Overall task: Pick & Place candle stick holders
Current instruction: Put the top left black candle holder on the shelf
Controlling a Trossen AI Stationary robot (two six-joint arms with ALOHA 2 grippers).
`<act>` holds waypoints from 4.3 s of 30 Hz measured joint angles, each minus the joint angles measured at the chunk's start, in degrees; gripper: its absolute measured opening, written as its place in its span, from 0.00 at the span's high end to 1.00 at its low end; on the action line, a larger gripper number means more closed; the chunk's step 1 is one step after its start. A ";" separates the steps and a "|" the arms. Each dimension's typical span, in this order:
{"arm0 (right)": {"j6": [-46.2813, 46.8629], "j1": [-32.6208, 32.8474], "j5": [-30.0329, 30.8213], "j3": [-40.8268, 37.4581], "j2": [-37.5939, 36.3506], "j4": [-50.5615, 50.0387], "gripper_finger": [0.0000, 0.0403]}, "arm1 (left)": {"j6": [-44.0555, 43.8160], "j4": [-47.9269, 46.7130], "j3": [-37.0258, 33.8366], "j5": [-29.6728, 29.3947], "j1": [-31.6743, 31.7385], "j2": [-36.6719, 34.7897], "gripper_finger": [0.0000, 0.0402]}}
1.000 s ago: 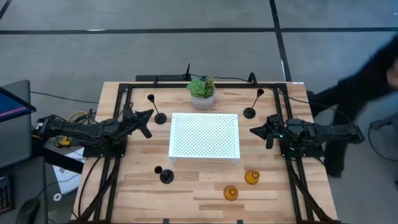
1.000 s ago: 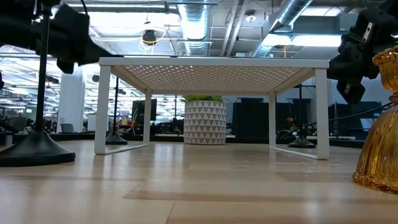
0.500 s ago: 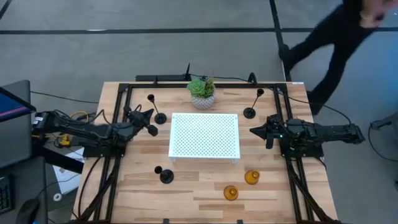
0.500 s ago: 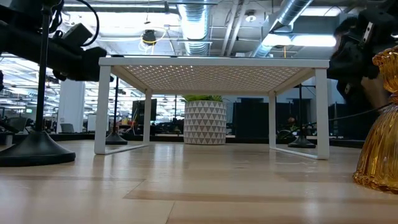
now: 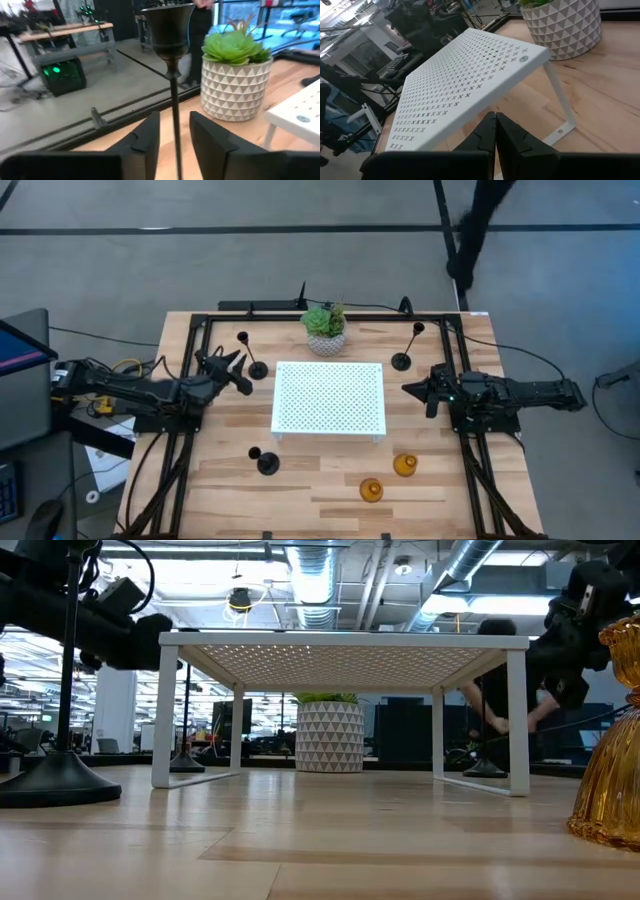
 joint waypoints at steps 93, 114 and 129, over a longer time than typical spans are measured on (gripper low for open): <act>-1.44 0.01 4.59 -0.07 0.00 0.76 1.00 | 5.65 -5.62 47.52 21.61 0.46 35.25 0.97; -1.44 0.02 4.59 -0.07 -0.01 0.73 1.00 | 1.59 -8.24 44.22 6.35 -5.64 34.35 0.96; -1.44 0.00 4.57 -0.07 -0.01 0.74 1.00 | -0.32 -7.78 43.50 6.35 -5.45 34.31 0.96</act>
